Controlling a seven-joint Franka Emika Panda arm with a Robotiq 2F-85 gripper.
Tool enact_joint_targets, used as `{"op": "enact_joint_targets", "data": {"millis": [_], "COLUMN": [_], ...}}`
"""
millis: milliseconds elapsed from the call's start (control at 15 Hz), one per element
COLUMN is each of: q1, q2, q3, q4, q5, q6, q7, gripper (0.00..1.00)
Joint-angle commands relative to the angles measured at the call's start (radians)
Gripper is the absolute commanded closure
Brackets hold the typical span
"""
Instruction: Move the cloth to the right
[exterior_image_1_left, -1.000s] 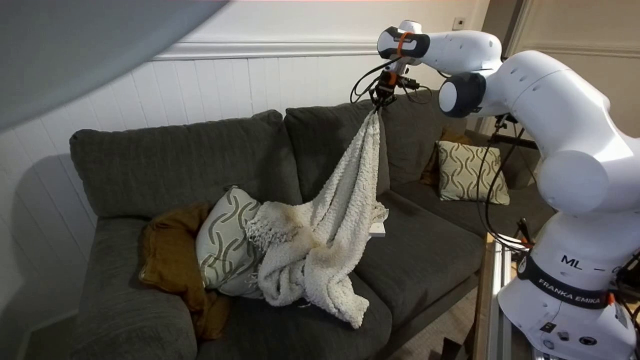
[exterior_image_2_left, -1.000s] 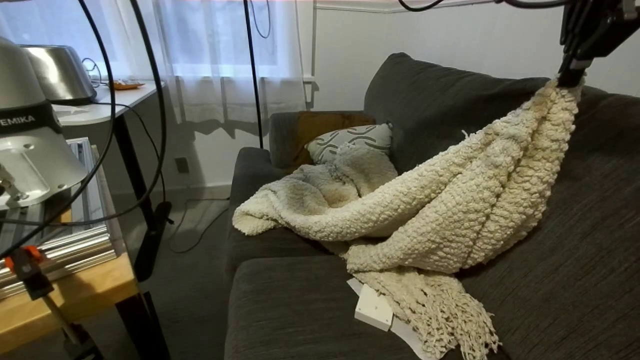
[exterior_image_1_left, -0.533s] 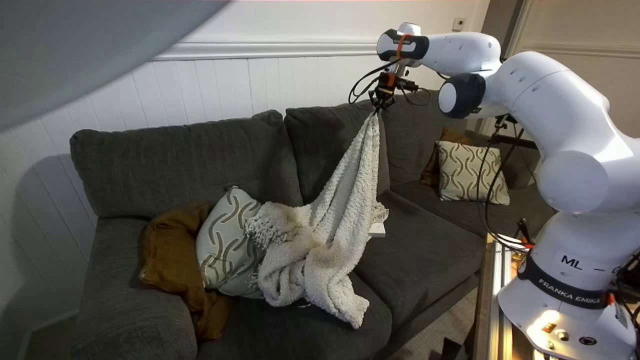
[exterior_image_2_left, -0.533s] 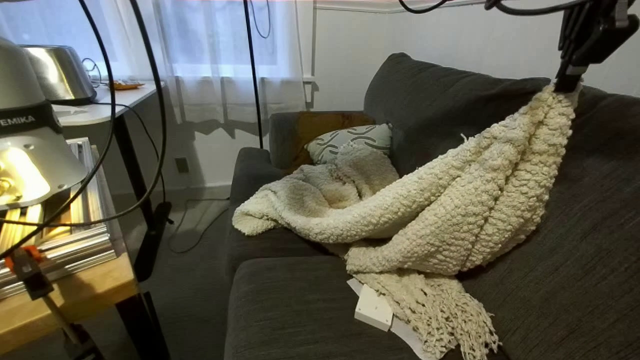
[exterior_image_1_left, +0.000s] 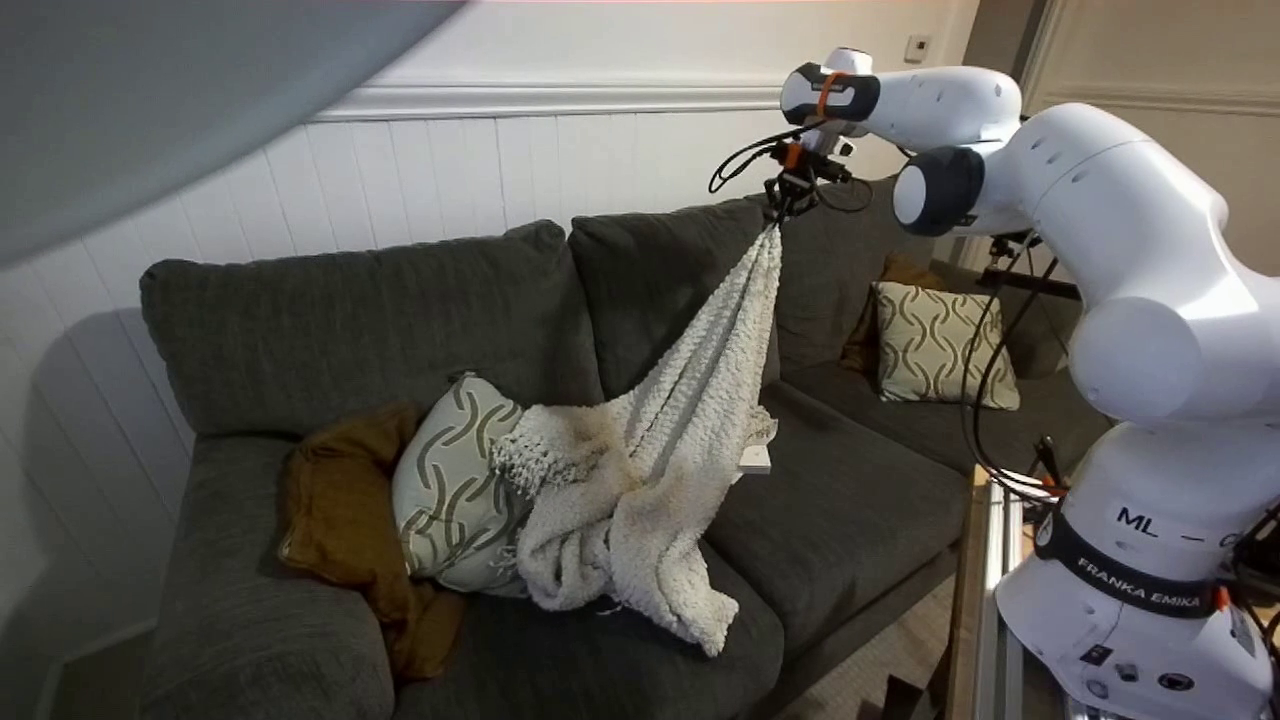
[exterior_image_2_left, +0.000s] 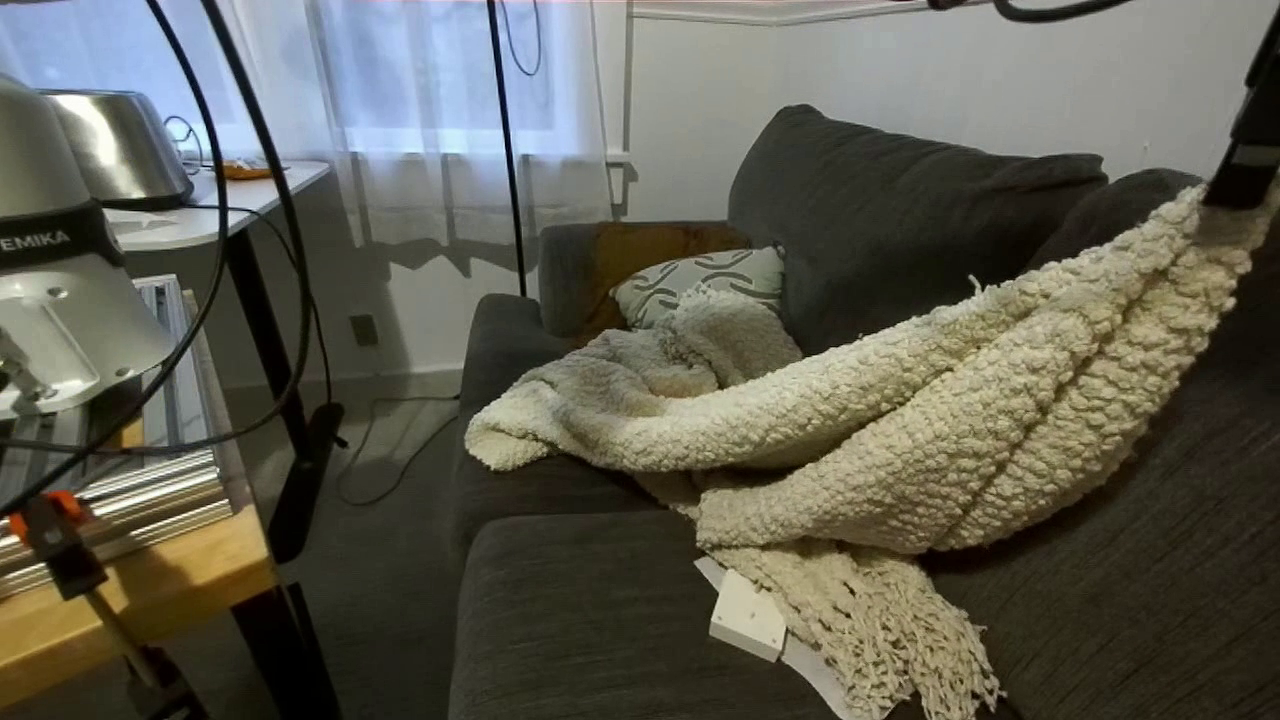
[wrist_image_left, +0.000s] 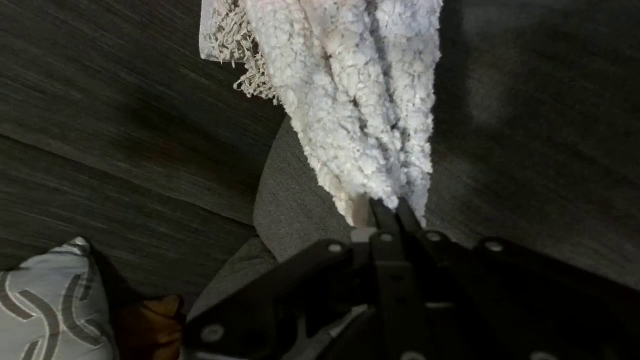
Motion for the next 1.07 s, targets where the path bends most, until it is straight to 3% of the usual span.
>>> {"op": "enact_joint_targets", "data": {"millis": [0,600,667,733,867,1000], "q1": [-0.046,-0.126,-0.128,-0.131,-0.120,-0.114], "q2": [0.000,0.002,0.004,0.007,0.001,-0.017], "q3": [0.001,-0.007,-0.011,-0.013,-0.033,-0.026], "q4": [0.020,0.023,0.024,0.025,0.009,-0.012], "q5": [0.025,0.015,0.010,0.008,-0.011,-0.023], "q6": [0.044,0.124,0.140,0.157,0.232,0.213], "q7": [0.136,0.464,0.504,0.542,0.629,0.591], "gripper": [0.99,0.99,0.93,0.71,0.67,0.55]}}
